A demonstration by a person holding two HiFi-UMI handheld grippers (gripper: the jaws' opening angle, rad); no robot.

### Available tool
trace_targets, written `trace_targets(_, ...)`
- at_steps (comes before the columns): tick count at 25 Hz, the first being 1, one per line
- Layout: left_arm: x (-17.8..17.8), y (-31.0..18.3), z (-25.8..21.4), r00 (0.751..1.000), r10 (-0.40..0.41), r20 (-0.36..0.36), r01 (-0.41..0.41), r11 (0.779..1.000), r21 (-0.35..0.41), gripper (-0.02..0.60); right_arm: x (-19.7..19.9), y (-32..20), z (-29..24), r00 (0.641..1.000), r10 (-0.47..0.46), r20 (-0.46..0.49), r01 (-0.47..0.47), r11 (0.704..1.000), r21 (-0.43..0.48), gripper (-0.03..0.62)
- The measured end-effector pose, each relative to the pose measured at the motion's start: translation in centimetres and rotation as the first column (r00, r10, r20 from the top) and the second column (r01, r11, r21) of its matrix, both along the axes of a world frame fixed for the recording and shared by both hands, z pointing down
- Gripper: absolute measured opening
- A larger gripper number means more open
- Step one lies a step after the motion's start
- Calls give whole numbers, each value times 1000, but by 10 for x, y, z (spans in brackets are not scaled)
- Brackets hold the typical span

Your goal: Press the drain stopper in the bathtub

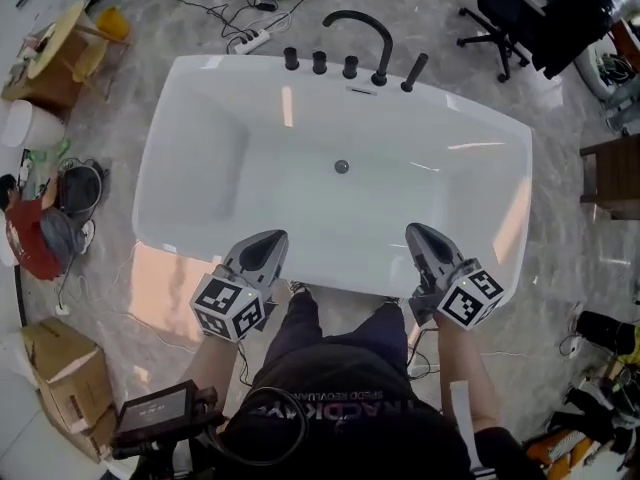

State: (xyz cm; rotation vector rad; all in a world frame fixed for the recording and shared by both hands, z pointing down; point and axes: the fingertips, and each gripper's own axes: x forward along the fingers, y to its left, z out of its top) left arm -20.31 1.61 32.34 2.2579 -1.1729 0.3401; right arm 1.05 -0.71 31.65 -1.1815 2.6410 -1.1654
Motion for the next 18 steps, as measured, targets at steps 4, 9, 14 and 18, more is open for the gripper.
trace_targets(4,-9,-18,15,999,52,-2,-52,998,-21,8,-13,-15,12,999,18,-33,-19,1000,-25,15)
trace_targets(9,-16,-28,28,1000,14,-9,-14,999,-43,8,-24,-29,24,998,-33,-49,32,999,-37,17)
trace_targets(14,-12,-28,48,999,-35,14,36,998,-57,8,-21,-53,55,994,-103,-47,100,994,-50,15)
trace_targets(18,-3,-29,78,998,-49,42,52,995,-86,8,-16,-73,92,983,-163,-79,158,985,-71,17)
